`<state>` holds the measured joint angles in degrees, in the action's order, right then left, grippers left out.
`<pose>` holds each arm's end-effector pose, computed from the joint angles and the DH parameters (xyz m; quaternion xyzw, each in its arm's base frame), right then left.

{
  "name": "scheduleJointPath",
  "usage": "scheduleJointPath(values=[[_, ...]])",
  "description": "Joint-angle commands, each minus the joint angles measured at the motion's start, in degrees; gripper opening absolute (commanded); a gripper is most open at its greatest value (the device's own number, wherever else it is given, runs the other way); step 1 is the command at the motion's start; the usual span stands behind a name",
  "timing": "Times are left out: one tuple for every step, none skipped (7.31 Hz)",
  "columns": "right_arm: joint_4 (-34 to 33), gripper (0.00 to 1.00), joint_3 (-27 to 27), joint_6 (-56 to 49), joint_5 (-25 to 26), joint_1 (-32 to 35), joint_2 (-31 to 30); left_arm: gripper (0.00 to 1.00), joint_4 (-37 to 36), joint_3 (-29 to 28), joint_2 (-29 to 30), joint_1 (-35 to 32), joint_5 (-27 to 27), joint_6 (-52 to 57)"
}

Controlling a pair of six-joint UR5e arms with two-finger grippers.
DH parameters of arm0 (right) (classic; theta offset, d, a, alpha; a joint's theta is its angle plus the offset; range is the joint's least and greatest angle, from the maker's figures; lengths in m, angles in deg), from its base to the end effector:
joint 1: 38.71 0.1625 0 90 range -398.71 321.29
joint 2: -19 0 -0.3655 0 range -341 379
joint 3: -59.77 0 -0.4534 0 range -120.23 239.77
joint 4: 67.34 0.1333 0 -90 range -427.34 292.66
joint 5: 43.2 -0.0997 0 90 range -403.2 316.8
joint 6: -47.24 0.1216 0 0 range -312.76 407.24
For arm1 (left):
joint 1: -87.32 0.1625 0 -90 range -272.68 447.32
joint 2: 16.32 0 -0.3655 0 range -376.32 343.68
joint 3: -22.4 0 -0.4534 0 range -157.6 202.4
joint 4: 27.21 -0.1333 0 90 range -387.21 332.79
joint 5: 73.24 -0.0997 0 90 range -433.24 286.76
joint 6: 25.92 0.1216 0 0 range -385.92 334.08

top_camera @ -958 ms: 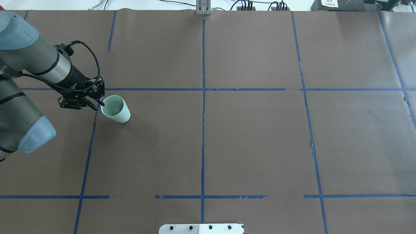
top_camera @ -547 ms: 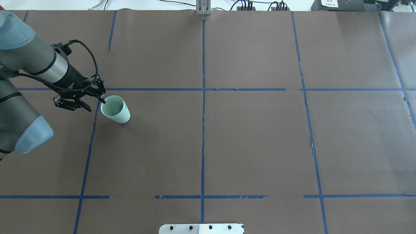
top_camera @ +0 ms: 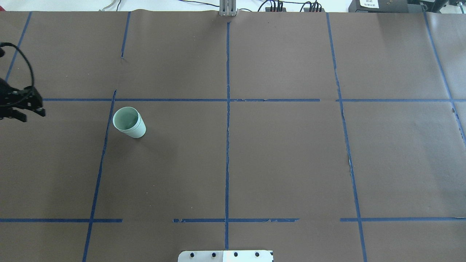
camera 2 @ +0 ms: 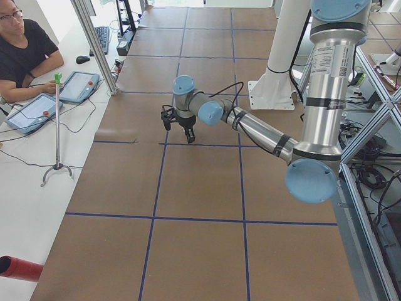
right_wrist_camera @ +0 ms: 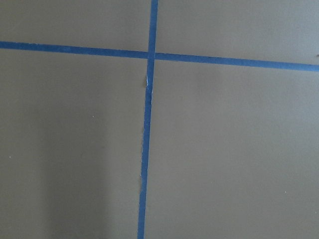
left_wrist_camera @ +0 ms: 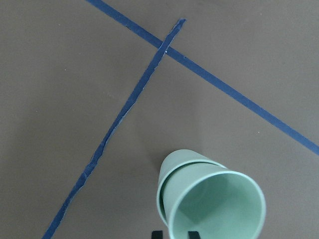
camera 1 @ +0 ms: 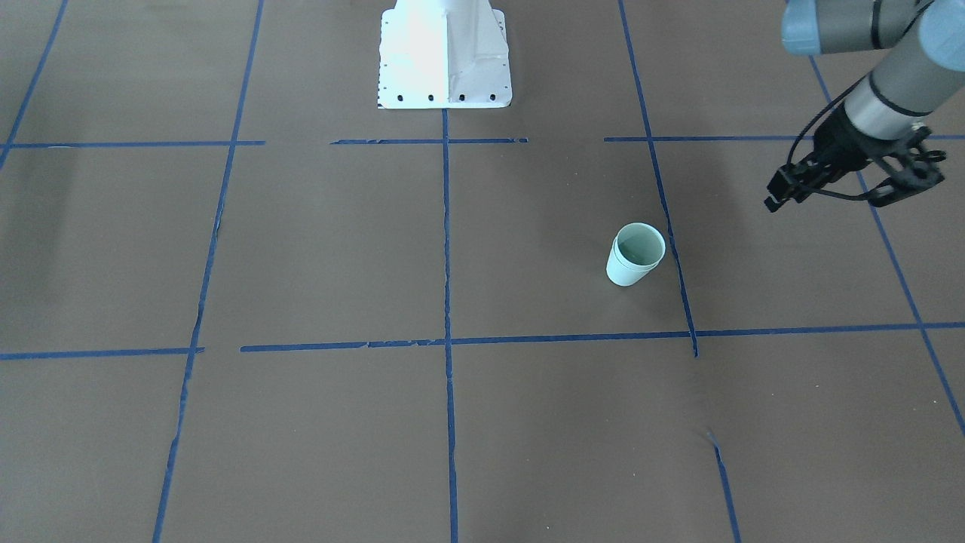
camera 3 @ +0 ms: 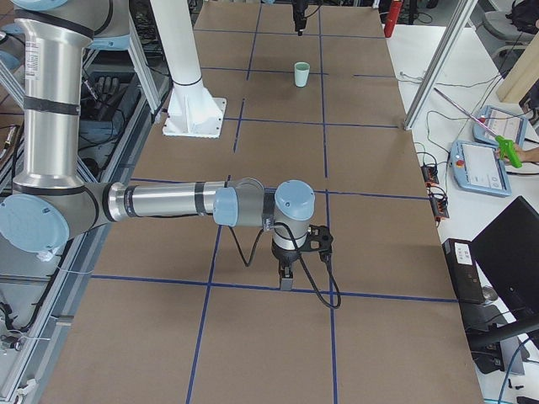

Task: Stack cups

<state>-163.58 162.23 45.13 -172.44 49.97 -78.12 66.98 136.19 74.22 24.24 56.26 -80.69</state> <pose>0.0447 -0.5055 0.5787 -0.0051 -0.3358 -0.0256 0.9416 0.1987 -0.5148 0.3760 -0.0388 0.3994 -0.1387 0.9054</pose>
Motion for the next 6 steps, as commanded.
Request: scheduleJointPath(values=[[0.0,1.0,0.0,0.0,0.0,0.0,0.0,0.56,0.0,-0.1,-8.2,-9.8,0.1,22.5],[0.0,1.0,0.0,0.0,0.0,0.0,0.0,0.56,-0.2,-2.0,-10.1,-15.2,0.1,33.7],[0.0,1.0,0.0,0.0,-0.1,0.0,0.0,0.56,-0.3,-5.6,-10.2,-20.5,0.1,42.5],[0.0,1.0,0.0,0.0,-0.1,0.0,0.0,0.57,-0.5,-9.6,-10.2,-26.1,0.1,50.5],[0.0,1.0,0.0,0.0,-0.1,0.0,0.0,0.57,-0.5,-12.2,-9.8,-29.4,0.1,54.4],[0.0,1.0,0.0,0.0,-0.1,0.0,0.0,0.58,-0.6,-13.4,-9.6,-31.7,0.1,57.0]])
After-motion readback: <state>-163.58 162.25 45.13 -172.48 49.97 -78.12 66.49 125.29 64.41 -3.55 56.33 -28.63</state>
